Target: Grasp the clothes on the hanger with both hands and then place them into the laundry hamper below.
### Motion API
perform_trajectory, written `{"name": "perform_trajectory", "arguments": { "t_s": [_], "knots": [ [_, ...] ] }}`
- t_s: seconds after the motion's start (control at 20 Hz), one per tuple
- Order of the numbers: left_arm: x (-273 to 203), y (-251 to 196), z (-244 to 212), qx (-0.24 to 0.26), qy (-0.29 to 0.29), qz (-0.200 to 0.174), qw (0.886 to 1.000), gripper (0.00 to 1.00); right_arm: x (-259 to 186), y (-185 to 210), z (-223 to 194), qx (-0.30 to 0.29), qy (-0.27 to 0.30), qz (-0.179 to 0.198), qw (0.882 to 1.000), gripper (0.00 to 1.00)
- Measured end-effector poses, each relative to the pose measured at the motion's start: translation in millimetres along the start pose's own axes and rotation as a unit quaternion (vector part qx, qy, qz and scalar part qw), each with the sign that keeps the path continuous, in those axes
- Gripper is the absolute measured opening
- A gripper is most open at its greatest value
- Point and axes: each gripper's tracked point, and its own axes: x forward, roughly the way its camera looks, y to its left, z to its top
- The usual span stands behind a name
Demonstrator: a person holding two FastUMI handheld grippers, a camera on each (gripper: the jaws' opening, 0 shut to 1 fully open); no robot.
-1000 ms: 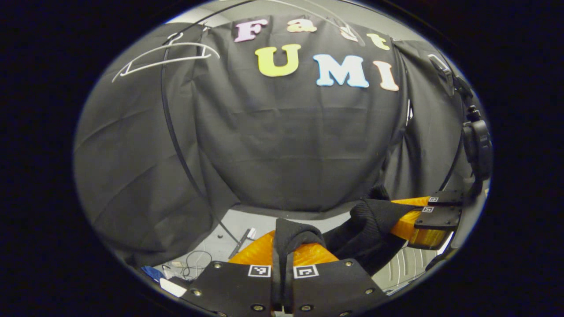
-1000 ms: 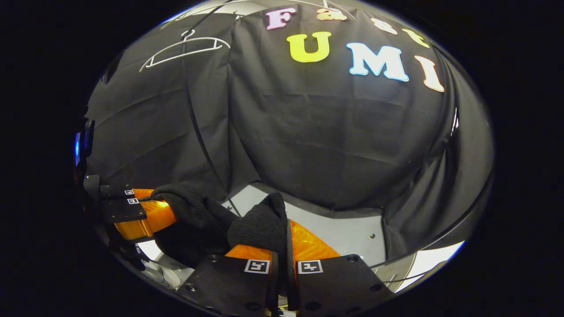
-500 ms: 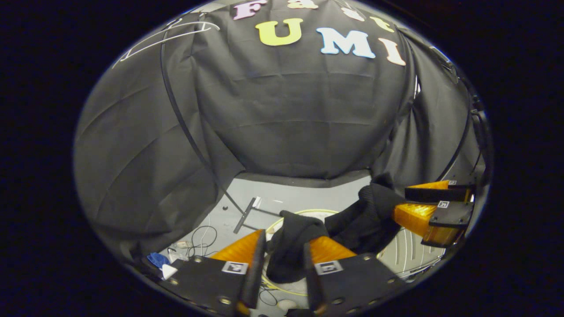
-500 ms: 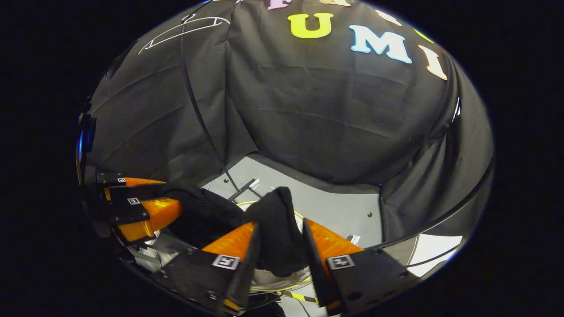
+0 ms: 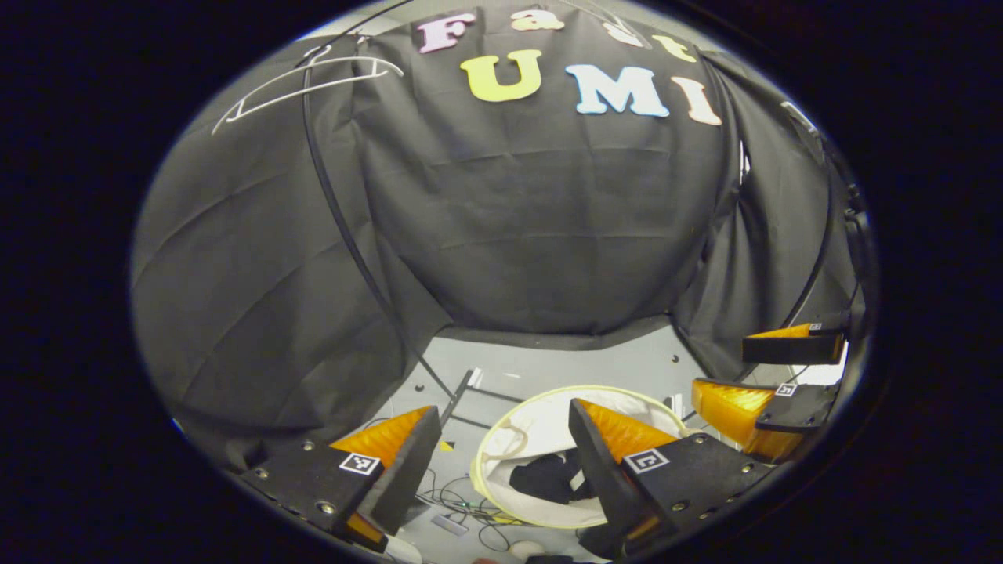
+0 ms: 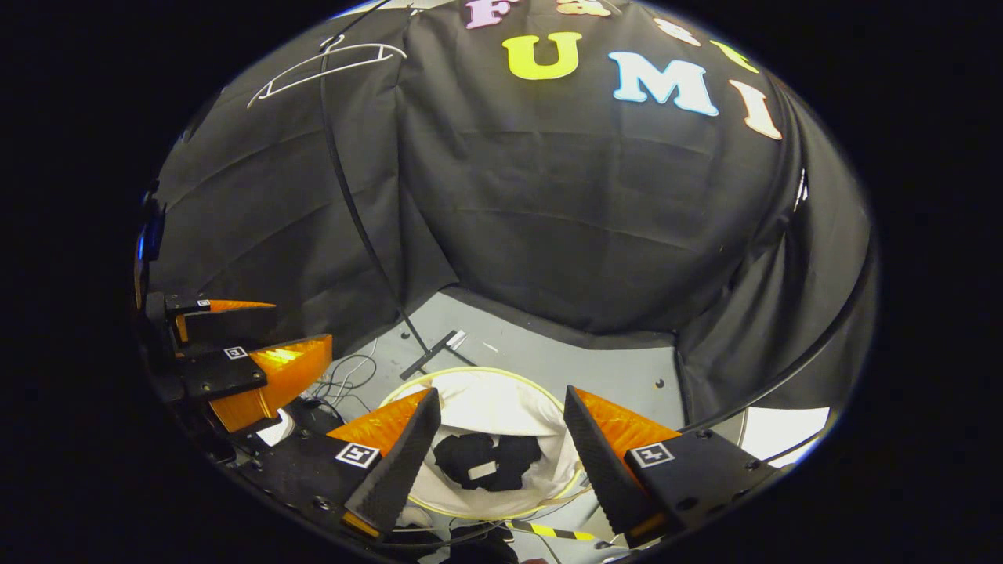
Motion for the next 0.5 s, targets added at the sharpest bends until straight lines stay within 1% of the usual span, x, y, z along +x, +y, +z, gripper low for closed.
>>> {"name": "perform_trajectory", "arguments": {
  "t_s": [0.05,0.15,0.25,0.35,0.4,0.45,0.5],
  "knots": [
    [-6,5,7,0.002,-0.011,0.0,1.0,0.97,-5,2,6,0.003,-0.009,-0.005,1.0,1.0],
    [-20,13,19,0.007,-0.034,-0.003,0.999,0.96,-19,3,20,0.012,-0.03,-0.017,0.999,1.0],
    [-37,24,35,0.007,-0.059,-0.007,0.998,0.97,-38,5,37,0.023,-0.059,-0.031,0.998,1.0],
    [-59,34,54,0.005,-0.087,-0.013,0.996,0.97,-60,7,57,0.031,-0.091,-0.047,0.994,1.0],
    [-69,39,65,0.005,-0.102,-0.017,0.995,0.97,-72,9,65,0.033,-0.107,-0.056,0.992,0.97],
    [-79,43,75,0.005,-0.117,-0.02,0.993,0.96,-86,9,74,0.035,-0.122,-0.067,0.99,0.97],
    [-91,47,86,0.006,-0.132,-0.023,0.991,0.97,-99,8,81,0.037,-0.137,-0.078,0.987,1.0]
  ]
}}
